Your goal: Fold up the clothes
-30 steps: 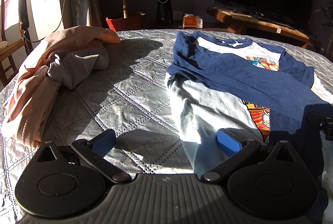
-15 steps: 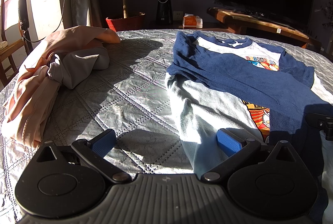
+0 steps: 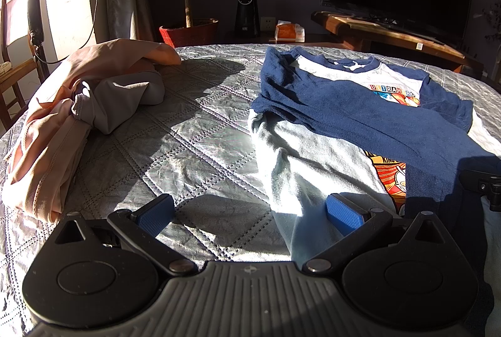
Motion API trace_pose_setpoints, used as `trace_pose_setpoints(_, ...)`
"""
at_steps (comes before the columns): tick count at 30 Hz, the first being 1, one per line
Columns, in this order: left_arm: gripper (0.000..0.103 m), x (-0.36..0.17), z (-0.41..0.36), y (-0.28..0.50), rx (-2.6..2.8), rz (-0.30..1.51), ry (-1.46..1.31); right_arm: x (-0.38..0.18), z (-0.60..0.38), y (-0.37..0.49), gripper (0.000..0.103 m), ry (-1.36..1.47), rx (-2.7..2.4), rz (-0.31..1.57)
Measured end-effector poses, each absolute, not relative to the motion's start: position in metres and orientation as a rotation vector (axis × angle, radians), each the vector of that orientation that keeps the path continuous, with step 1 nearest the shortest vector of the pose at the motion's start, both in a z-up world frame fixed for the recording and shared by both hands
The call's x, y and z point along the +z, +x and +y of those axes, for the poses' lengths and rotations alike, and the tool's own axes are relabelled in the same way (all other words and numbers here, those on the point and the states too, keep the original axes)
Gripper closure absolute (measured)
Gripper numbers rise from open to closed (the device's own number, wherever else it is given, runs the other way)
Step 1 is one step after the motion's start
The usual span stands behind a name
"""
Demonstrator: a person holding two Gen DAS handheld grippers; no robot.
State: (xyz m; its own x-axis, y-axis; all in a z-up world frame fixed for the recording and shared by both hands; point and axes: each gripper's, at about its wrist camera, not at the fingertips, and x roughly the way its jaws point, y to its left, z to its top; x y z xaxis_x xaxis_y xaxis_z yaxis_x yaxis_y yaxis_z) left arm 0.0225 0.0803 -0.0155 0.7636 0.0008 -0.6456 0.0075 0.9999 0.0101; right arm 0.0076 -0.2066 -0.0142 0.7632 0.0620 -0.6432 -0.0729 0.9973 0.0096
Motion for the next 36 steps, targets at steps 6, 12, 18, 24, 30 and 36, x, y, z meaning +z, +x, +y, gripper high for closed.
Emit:
trace_pose_setpoints(6,0.0,-0.016,0.08,0.022,-0.004,0.702,0.012,-0.014,-0.207,0.008,0.0,-0.016,0.073,0.699)
trace_pose_setpoints(12,0.0,-0.015,0.081,0.023,-0.004,0.702,0.012,-0.014,-0.207,0.008,0.0,-0.016,0.073,0.699)
trace_pose_setpoints(18,0.0,-0.015,0.08,0.023,-0.004,0.702,0.012,-0.014,-0.207,0.008,0.0,-0.016,0.073,0.699)
trace_pose_setpoints(24,0.0,-0.015,0.081,0.026,-0.007,0.701,0.004,-0.014,-0.207,0.008,0.0,-0.016,0.072,0.699)
trace_pose_setpoints(30,0.001,-0.011,0.082,0.023,-0.033,0.739,0.007,-0.014,-0.206,0.008,0.0,-0.016,0.072,0.7)
trace_pose_setpoints(36,0.008,0.008,0.091,0.032,-0.006,0.865,-0.115,-0.014,-0.206,0.008,0.0,-0.016,0.071,0.7)
